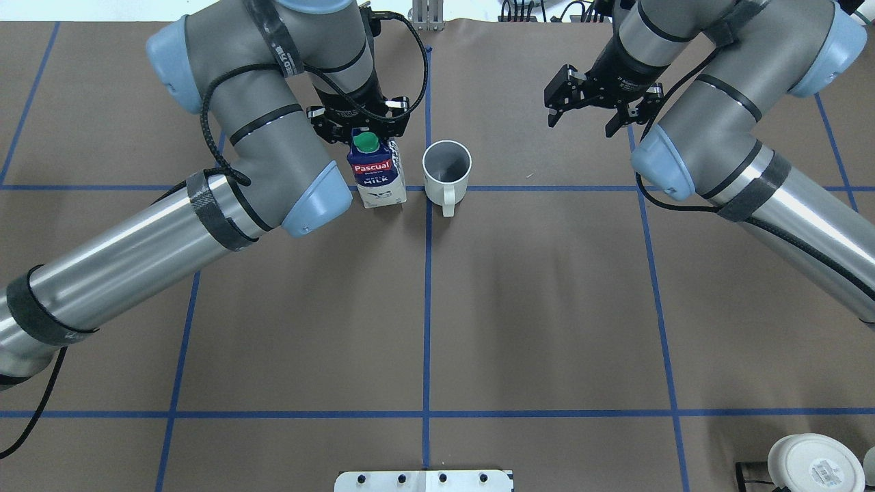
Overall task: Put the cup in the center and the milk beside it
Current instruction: 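Lower the milk carton beside the mug and open the left gripper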
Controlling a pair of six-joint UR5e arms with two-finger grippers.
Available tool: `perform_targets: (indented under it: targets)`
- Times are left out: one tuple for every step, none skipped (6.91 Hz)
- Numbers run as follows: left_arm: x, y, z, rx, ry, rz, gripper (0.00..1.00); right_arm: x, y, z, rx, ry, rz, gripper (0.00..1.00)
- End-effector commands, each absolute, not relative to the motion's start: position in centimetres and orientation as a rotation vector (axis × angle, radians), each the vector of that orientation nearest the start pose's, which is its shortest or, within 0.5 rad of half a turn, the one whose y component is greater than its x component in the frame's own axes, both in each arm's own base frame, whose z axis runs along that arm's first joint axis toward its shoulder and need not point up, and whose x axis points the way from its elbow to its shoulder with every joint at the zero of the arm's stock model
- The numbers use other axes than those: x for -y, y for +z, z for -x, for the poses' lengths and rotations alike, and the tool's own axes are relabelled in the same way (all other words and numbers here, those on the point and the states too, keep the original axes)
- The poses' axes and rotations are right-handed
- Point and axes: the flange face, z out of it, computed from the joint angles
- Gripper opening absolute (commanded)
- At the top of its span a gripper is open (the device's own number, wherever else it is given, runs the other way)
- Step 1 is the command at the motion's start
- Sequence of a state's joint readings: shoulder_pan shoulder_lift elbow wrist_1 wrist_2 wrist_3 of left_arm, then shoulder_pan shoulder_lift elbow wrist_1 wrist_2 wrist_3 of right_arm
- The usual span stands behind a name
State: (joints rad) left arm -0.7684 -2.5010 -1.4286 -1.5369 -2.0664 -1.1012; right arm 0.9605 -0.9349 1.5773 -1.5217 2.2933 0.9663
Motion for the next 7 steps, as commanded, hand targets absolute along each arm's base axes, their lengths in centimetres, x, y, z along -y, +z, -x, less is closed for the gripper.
perform_targets:
  targets:
    - [58.2, 13.4, -48.7, -0.891, -0.082, -0.052, 0.00, 60.5, 26.3, 34.1, 0.955, 0.079, 0.025, 1.00]
    - [58.1, 13.1, -48.7, -0.897, -0.079, -0.051, 0.00, 60.5, 26.3, 34.1, 0.955, 0.079, 0.025, 1.00]
    - [58.0, 12.6, -48.6, -0.905, -0.075, -0.052, 0.00, 60.5, 26.3, 34.1, 0.956, 0.078, 0.027, 1.00]
    - [58.0, 12.4, -48.6, -0.906, -0.074, -0.053, 0.00, 60.4, 26.3, 34.1, 0.956, 0.078, 0.027, 1.00]
    - [58.0, 12.6, -48.8, -0.903, -0.074, -0.049, 0.00, 60.4, 26.4, 34.1, 0.955, 0.079, 0.028, 1.00]
    - [57.4, 12.9, -49.7, -0.899, -0.071, -0.038, 0.63, 60.4, 26.4, 34.2, 0.956, 0.078, 0.030, 1.00]
    - [57.2, 12.7, -49.7, -0.900, -0.092, -0.035, 0.98, 60.4, 26.3, 34.2, 0.958, 0.077, 0.030, 1.00]
